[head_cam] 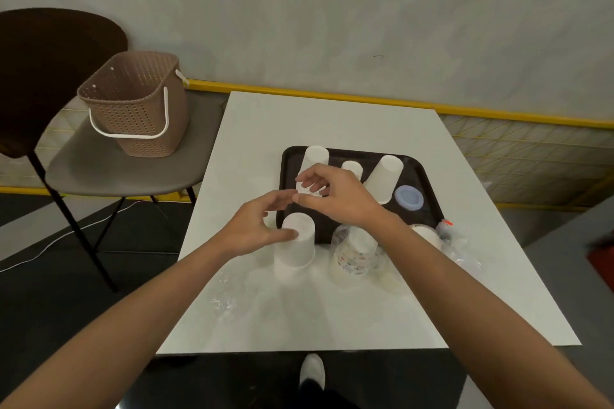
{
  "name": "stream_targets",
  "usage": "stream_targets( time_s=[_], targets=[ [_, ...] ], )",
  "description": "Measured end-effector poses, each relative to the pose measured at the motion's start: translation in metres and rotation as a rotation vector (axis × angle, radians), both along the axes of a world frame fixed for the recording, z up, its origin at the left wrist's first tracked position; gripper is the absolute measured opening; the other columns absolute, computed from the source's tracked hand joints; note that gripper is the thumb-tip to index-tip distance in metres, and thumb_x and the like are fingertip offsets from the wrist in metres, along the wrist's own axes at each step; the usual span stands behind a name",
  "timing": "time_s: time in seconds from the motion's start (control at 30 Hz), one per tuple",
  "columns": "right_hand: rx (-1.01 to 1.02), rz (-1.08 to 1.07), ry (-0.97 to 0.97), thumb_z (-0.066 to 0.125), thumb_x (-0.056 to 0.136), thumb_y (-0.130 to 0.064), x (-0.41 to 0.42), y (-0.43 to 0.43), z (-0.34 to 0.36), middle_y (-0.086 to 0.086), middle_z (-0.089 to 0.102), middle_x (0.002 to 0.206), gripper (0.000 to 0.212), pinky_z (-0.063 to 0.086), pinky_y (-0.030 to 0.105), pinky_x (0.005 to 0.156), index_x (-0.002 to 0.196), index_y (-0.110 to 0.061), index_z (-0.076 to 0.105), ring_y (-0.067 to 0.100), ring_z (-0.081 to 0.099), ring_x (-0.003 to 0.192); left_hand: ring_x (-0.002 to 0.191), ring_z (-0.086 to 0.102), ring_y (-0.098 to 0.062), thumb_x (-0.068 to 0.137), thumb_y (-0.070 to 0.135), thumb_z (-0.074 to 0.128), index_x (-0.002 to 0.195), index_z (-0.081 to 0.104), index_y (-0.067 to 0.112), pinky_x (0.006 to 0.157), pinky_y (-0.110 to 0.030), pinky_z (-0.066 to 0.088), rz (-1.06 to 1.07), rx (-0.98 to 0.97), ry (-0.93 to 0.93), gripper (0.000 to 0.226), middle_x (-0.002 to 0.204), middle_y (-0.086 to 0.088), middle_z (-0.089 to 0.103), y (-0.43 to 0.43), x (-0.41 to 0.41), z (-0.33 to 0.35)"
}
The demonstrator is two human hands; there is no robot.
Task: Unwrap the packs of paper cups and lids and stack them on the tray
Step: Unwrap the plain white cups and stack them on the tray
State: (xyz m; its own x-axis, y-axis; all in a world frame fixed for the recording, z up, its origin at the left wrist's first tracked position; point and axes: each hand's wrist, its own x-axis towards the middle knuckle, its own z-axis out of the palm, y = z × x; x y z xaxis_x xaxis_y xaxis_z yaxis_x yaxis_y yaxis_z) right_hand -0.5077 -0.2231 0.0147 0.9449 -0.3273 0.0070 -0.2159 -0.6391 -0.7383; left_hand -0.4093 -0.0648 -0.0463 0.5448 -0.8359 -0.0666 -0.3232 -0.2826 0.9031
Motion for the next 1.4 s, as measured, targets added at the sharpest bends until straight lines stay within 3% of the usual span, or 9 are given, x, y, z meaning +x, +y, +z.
stream_targets(
  time_s=[0.1, 0.2, 0.33, 0.5, 0.63, 0.8, 1.17, 1.3, 1.4],
  targets=[
    [-0.019, 0.054, 0.073, 0.075, 0.077, -0.034, -0.006, 0.008, -0.003, -0.006, 0.063, 0.106, 0.037, 0.051, 0.025, 0.086, 0.111, -0.024, 0.063, 0.010, 0.058, 0.098, 0.111, 0.052, 0.008, 0.067, 0.026, 0.085, 0.133, 0.046, 0.034, 0.086, -0.006, 0.035, -0.006, 0.042, -0.013, 0.076, 0.120, 0.022, 0.057, 0.007, -0.009, -0.010],
    [-0.101, 0.098, 0.146, 0.079, 0.073, -0.032, -0.010, 0.016, -0.009, -0.002, 0.060, 0.117, 0.052, 0.048, 0.024, 0.085, 0.120, -0.020, 0.059, 0.011, 0.057, 0.098, 0.110, 0.054, 0.002, 0.063, 0.027, 0.087, 0.132, 0.048, 0.031, 0.086, -0.004, 0.037, 0.019, 0.058, -0.029, 0.079, 0.119, 0.019, 0.058, 0.009, -0.013, -0.017],
    [-0.139, 0.121, 0.199, 0.083, 0.067, -0.027, -0.013, 0.022, -0.018, -0.002, 0.064, 0.108, 0.055, 0.050, 0.030, 0.085, 0.116, -0.017, 0.062, 0.010, 0.058, 0.093, 0.099, 0.056, 0.006, 0.060, 0.022, 0.089, 0.124, 0.053, 0.029, 0.079, 0.000, 0.039, 0.044, 0.058, -0.049, 0.073, 0.107, 0.023, 0.059, 0.008, -0.017, -0.021],
    [-0.178, 0.119, 0.210, 0.081, 0.068, -0.023, -0.014, 0.024, -0.025, -0.002, 0.064, 0.108, 0.049, 0.048, 0.032, 0.084, 0.114, -0.017, 0.063, 0.014, 0.057, 0.095, 0.096, 0.057, -0.006, 0.060, 0.020, 0.089, 0.123, 0.056, 0.023, 0.078, -0.006, 0.040, 0.071, 0.072, -0.088, 0.071, 0.106, 0.013, 0.061, 0.003, -0.023, -0.027],
    [-0.159, 0.115, 0.189, 0.080, 0.068, -0.021, -0.015, 0.023, -0.028, -0.004, 0.064, 0.104, 0.046, 0.045, 0.027, 0.080, 0.112, -0.016, 0.064, 0.012, 0.055, 0.091, 0.097, 0.058, -0.010, 0.060, 0.019, 0.089, 0.118, 0.058, 0.022, 0.086, -0.019, 0.044, 0.104, 0.068, -0.070, 0.066, 0.104, 0.010, 0.063, -0.001, -0.027, -0.031],
    [-0.134, 0.110, 0.187, 0.079, 0.068, -0.021, -0.015, 0.022, -0.029, -0.002, 0.065, 0.107, 0.047, 0.046, 0.029, 0.082, 0.112, -0.016, 0.063, 0.013, 0.057, 0.094, 0.097, 0.058, -0.012, 0.060, 0.021, 0.088, 0.116, 0.058, 0.021, 0.085, -0.021, 0.043, 0.112, 0.086, -0.071, 0.064, 0.102, 0.009, 0.063, -0.002, -0.027, -0.032],
    [-0.070, 0.093, 0.164, 0.080, 0.068, -0.018, -0.013, 0.019, -0.025, -0.002, 0.065, 0.110, 0.052, 0.049, 0.033, 0.090, 0.116, -0.016, 0.062, 0.013, 0.059, 0.098, 0.091, 0.058, -0.007, 0.061, 0.025, 0.088, 0.113, 0.059, 0.025, 0.076, -0.017, 0.044, 0.092, 0.102, -0.112, 0.059, 0.098, 0.013, 0.063, -0.003, -0.022, -0.025],
    [-0.018, 0.081, 0.116, 0.079, 0.070, -0.016, -0.012, 0.017, -0.019, -0.001, 0.065, 0.113, 0.051, 0.050, 0.033, 0.092, 0.117, -0.015, 0.062, 0.014, 0.061, 0.101, 0.083, 0.055, 0.003, 0.063, 0.025, 0.086, 0.111, 0.057, 0.029, 0.068, -0.010, 0.041, 0.107, 0.088, -0.106, 0.057, 0.094, 0.017, 0.061, -0.004, -0.020, -0.017],
    [0.033, 0.043, 0.079, 0.078, 0.071, -0.020, -0.008, 0.015, -0.015, -0.004, 0.062, 0.115, 0.054, 0.051, 0.033, 0.092, 0.121, -0.019, 0.060, 0.013, 0.061, 0.101, 0.082, 0.056, 0.002, 0.064, 0.027, 0.086, 0.108, 0.055, 0.034, 0.068, -0.013, 0.043, 0.112, 0.064, -0.106, 0.055, 0.094, 0.016, 0.062, -0.004, -0.015, -0.009]
  ],
)
